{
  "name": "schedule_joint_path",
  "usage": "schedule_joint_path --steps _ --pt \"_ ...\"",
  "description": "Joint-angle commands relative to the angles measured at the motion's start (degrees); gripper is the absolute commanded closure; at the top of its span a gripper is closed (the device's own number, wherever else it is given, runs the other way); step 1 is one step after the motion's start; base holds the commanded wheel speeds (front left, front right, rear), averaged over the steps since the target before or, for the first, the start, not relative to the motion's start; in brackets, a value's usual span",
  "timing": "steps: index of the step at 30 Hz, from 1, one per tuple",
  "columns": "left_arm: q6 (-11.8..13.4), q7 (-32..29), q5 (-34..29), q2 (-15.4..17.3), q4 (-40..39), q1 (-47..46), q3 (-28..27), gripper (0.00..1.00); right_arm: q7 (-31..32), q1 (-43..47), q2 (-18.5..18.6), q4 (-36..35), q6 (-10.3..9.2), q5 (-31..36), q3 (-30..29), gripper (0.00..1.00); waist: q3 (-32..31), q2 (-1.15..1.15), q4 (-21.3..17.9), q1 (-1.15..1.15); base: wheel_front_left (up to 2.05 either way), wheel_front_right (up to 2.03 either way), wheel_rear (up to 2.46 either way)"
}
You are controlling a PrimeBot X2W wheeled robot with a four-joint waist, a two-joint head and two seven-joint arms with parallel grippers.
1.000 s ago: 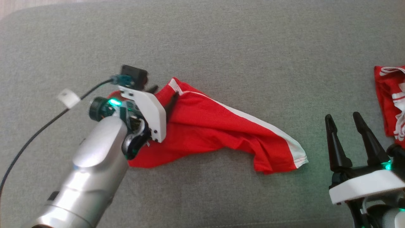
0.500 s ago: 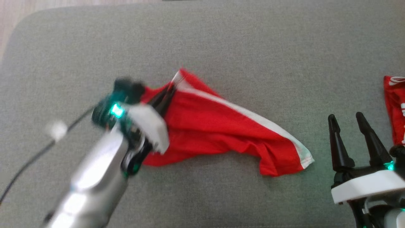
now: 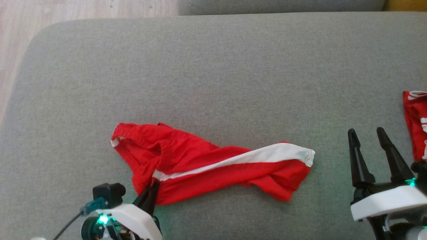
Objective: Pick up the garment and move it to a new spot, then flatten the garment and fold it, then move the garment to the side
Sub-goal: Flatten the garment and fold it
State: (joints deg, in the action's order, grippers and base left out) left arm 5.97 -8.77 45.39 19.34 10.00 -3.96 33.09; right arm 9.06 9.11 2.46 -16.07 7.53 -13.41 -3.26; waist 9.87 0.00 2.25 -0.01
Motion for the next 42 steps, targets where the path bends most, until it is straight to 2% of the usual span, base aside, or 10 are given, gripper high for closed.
schedule_joint_path --steps 1,3,6,11,16,22,27,37,39,42 --pt "0.30 2.72 -0.52 0.32 -2.02 -1.78 -2.62 0.00 -0.13 -1.00 0.42 -2.32 -0.04 0.48 1.28 0.00 -0.42 0.00 0.34 0.01 0.00 0.00 0.00" --pt "0.35 4.18 -1.02 -0.06 -2.11 -1.89 -2.76 0.00 -0.02 -1.02 0.42 -2.44 -0.04 0.76 1.42 0.00 -0.57 0.00 0.45 0.01 0.00 0.00 0.00" --pt "0.81 10.63 -3.69 -0.72 -2.54 -2.85 -3.88 0.00 0.25 -1.07 0.42 -2.94 -0.04 1.89 1.72 0.00 -1.03 0.00 0.64 0.01 0.00 0.00 0.00" --pt "3.33 21.53 -10.44 -0.39 -3.92 -5.11 -6.44 0.00 0.72 -1.33 0.42 -3.87 -0.04 2.27 2.44 0.00 -1.47 0.00 0.68 0.01 0.00 0.00 0.00" --pt "8.00 23.54 -19.41 1.69 -5.94 -6.45 -8.57 0.00 1.01 -1.93 0.42 -4.63 -0.04 2.93 2.87 0.00 -1.66 0.00 0.69 0.01 0.00 0.00 0.00" --pt "11.66 23.23 -23.16 5.53 -7.14 -4.64 -10.61 0.00 1.18 -1.78 0.42 -5.27 -0.04 3.09 3.14 0.00 -2.17 0.00 0.57 0.01 0.00 0.00 0.00" --pt "11.16 21.03 -21.48 7.09 -8.83 -2.64 -11.17 0.00 1.24 -1.03 0.42 -5.27 -0.04 2.72 3.17 0.00 -2.68 0.00 0.50 0.01 0.00 0.00 0.00" --pt "10.78 19.93 -20.28 7.18 -10.43 -1.86 -10.66 0.00 1.28 -1.05 0.42 -5.24 -0.04 2.26 3.13 0.00 -2.48 0.00 0.30 0.01 0.00 0.00 0.00" --pt "10.14 19.33 -20.31 7.45 -10.48 -2.07 -10.02 0.00 1.31 -1.10 0.42 -5.10 -0.04 2.13 3.12 0.00 -2.36 0.00 0.26 0.01 0.00 0.00 0.00" --pt "7.02 15.60 -19.03 7.11 -10.40 -2.72 -7.03 0.00 1.32 -1.22 0.42 -4.94 -0.04 2.02 3.27 0.00 -2.07 0.00 0.26 0.01 0.00 0.00 0.00"
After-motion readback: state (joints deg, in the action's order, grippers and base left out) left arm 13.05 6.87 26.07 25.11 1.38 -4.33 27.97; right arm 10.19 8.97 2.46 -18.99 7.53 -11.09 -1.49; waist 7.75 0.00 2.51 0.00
